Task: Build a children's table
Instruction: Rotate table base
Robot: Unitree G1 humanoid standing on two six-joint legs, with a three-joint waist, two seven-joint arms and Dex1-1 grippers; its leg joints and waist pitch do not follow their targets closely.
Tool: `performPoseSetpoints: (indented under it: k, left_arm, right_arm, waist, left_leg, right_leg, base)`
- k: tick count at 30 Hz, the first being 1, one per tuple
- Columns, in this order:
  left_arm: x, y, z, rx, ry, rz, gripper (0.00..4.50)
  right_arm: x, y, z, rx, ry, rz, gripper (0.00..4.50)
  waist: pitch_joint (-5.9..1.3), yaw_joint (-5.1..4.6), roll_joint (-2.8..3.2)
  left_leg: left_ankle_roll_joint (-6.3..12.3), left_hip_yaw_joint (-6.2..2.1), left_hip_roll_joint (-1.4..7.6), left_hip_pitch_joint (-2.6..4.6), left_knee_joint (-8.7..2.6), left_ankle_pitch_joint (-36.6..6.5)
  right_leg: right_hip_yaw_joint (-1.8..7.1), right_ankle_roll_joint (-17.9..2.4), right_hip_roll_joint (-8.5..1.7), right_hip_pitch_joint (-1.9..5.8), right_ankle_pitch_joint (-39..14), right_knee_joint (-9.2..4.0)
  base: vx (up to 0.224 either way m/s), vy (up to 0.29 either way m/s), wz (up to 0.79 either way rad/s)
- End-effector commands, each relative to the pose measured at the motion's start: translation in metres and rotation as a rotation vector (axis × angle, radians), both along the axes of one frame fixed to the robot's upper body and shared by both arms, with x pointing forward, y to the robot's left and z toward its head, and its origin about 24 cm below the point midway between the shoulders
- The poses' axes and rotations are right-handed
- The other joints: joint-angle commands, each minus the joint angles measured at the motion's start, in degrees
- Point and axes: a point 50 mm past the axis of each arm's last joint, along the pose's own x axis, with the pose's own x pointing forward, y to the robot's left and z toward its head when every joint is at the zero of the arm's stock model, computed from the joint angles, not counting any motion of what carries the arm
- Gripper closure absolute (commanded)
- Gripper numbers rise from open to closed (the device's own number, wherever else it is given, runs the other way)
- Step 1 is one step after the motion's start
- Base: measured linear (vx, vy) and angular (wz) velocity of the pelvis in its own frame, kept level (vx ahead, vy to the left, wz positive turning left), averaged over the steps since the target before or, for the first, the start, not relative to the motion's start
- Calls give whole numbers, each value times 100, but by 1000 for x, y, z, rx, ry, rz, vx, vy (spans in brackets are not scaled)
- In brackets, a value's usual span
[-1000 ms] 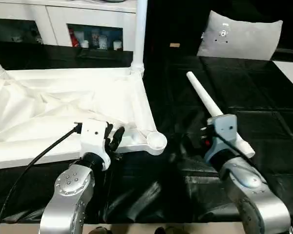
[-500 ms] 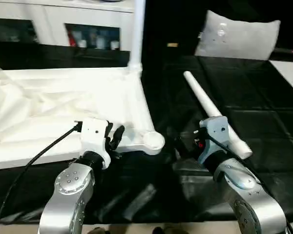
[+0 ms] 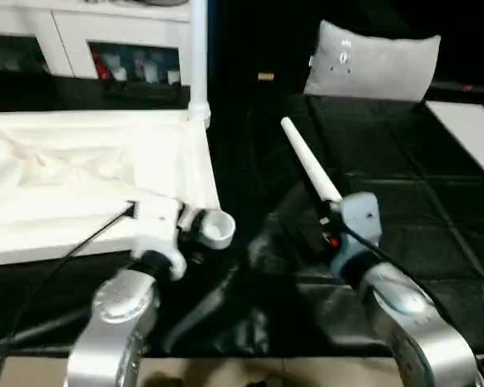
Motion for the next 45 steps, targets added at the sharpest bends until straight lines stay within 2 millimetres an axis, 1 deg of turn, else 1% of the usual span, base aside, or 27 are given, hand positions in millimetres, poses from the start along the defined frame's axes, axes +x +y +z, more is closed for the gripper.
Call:
performPoseSetpoints:
  k: [1,2,3,4,5,6,7,8,9,10,12,14,18,20,22,23,24,25,27,30,32,33,34,35,37,39,45]
  left_arm:
    - [-1,2,-1,10,7,5,291]
    - [-1,2,-1,9,7,3,291]
    - [-1,1,0,7,7,1,291]
    - [-1,2,-2,-22,26,13,291]
    - [-1,2,-2,-22,26,14,291]
    - [0,3,-3,-24,33,24,291]
    - [1,4,-4,-13,35,24,291]
    - [1,4,-3,5,29,13,291]
    - [0,3,-3,14,29,5,291]
    - [0,3,-3,14,29,5,291]
    - [-2,1,-4,28,28,-26,291]
    - [-4,0,-5,7,30,-48,291]
    - [-7,-2,-6,-3,37,-66,291]
    - [-7,-3,-6,6,34,-79,291]
    - [-8,-4,-5,8,32,-85,291]
    - [-8,-5,-5,8,31,-86,291]
    - [-8,-5,-4,3,28,-92,291]
    - [-8,-5,-4,3,28,-92,291]
    - [-8,-6,-3,-2,23,-95,291]
    - [-9,-6,-4,8,21,-94,291]
    - [-9,-6,-4,7,21,-95,291]
    - [-9,-6,-4,8,22,-97,291]
    - [-9,-6,-4,8,22,-97,291]
    - [-9,-6,-5,10,24,-100,291]
    - [-8,-7,-5,14,26,-109,291]
    - [-8,-7,-5,13,27,-113,291]
    - [-6,-8,-3,-5,25,-107,291]
  right_arm:
    - [0,1,3,-2,-17,1,0]
    - [0,1,2,-7,-17,2,0]
    - [0,1,2,-14,-17,4,0]
    - [0,1,1,-18,-15,4,0]
    - [0,1,1,-18,-15,4,0]
    - [1,2,1,-23,-14,3,0]
    - [1,2,2,-27,-12,0,0]
    - [1,1,3,-25,-13,-1,0]
    - [0,1,3,-21,-12,-5,0]
    - [0,1,3,-21,-12,-5,0]
    - [-3,0,1,-20,-4,-12,0]
    - [-5,0,-1,-21,7,-17,0]
    - [-4,0,-2,-25,9,-17,0]
    - [0,0,-1,-30,3,-22,0]
    - [1,-1,1,-30,-2,-26,0]
    - [2,-1,1,-29,-3,-27,0]
    - [2,-2,1,-26,-3,-28,0]
    - [2,-2,1,-26,-3,-28,0]
    - [0,-2,1,-24,-1,-23,0]
    - [-1,0,-1,-29,2,-8,0]
    - [-1,1,-1,-29,1,-6,0]
    - [1,2,1,-28,-5,-6,0]
    - [1,2,1,-28,-5,-6,0]
    - [2,2,2,-29,-8,-7,0]
    - [2,2,3,-28,-12,-8,0]
    - [0,1,3,-28,-12,-7,0]
    - [-5,1,1,-44,-7,15,0]
  waist:
    - [-193,6,26]
    - [-303,-128,235]
    - [-456,-176,402]
    - [-392,-226,327]
    - [-353,-215,310]
    - [-336,-203,210]
    - [-349,-194,174]
    - [-318,38,85]
    - [-369,76,2]
    - [-336,31,-91]
    - [-289,46,-46]
    - [-268,17,-23]
    - [-297,-62,90]
    - [-278,-78,123]
    - [-323,-105,120]
    - [-320,-93,123]
    - [-296,-94,137]
    - [-296,-94,137]
    - [-231,-107,126]
    - [-179,-122,115]
    - [-193,-117,131]
    - [-225,-112,119]
    - [-219,-109,140]
    - [-230,-119,208]
    - [-328,-121,182]
    - [-360,-107,221]
    - [-370,-81,208]
  left_leg:
    - [390,-115,163,-104,-447,-340]
    - [824,-718,1073,163,-989,-42]
    - [1276,-1199,1967,502,-1208,217]
    - [1597,-1049,1610,453,-1145,769]
    - [1860,-918,1418,372,-1133,881]
    - [2028,-670,965,192,-1036,780]
    - [1826,-504,640,107,-906,586]
    - [643,-165,169,-184,-625,161]
    - [194,-146,251,-79,-670,-19]
    - [-309,-135,279,-94,-878,-208]
    - [-585,-78,304,-2,-952,-552]
    - [-779,-77,334,-5,-1027,-745]
    - [-951,-127,471,-4,-1170,-1370]
    - [-973,-144,488,9,-1197,-1510]
    - [-971,-150,490,-5,-1214,-1428]
    - [-955,-134,501,45,-1218,-1488]
    - [-953,-121,507,133,-1229,-2004]
    - [-953,-121,507,133,-1229,-2004]
    - [-867,-108,485,283,-1243,-2691]
    - [-697,-64,430,424,-1237,-2954]
    - [-647,-52,434,459,-1256,-2862]
    - [-538,-19,423,384,-1290,-2436]
    - [-516,-4,435,415,-1297,-2378]
    - [-457,4,434,390,-1305,-2094]
    - [-226,59,388,342,-1266,-1265]
    - [-20,69,344,309,-1240,-711]
    - [393,68,283,321,-1161,35]
  right_leg:
    - [423,82,-726,387,-2131,-1141]
    - [95,684,-457,219,-1586,-854]
    - [110,855,-548,-150,-1295,201]
    - [292,578,-554,-439,-851,607]
    - [397,438,-565,-427,-593,585]
    - [583,145,-615,-241,-164,189]
    - [646,-34,-640,-117,-60,-117]
    - [780,-238,-1147,187,-739,-717]
    - [809,12,-1113,163,-1282,-743]
    - [741,538,-890,214,-1967,-695]
    - [767,981,-811,100,-3031,-826]
    - [699,964,-741,65,-3499,-861]
    - [607,417,-581,42,-2286,-702]
    - [603,296,-566,37,-1935,-668]
    - [588,169,-561,105,-1422,-631]
    - [593,127,-564,100,-1293,-632]
    - [582,111,-564,108,-1714,-688]
    - [582,111,-564,108,-1714,-688]
    - [525,118,-542,110,-2648,-819]
    - [465,79,-517,177,-3336,-977]
    - [475,27,-530,240,-3289,-982]
    - [525,-94,-530,392,-2887,-955]
    - [528,-165,-525,378,-2774,-952]
    - [544,-307,-513,452,-2336,-894]
    - [560,-536,-472,616,-1191,-804]
    - [560,-660,-443,702,-495,-746]
    - [563,-835,-381,883,330,-659]
  base:
    - [-44,-83,7]
    - [-37,-99,5]
    - [-31,-87,2]
    - [-31,-87,2]
    - [-31,-82,4]
    - [-44,-118,5]
    - [-44,-118,5]
    - [-103,-139,-14]
    - [-120,-167,-17]
    - [-120,-167,-17]
    - [-75,-144,1]
    - [-63,-98,2]
    - [0,0,0]
    - [3,26,-2]
    - [5,58,-7]
    - [14,50,-5]
    - [0,0,0]
    - [0,0,0]
    - [0,0,0]
    - [0,0,0]
    - [27,8,-1]
    - [89,14,0]
    - [89,14,0]
    - [98,13,0]
    - [85,14,-1]
    - [95,17,0]
    - [92,9,3]
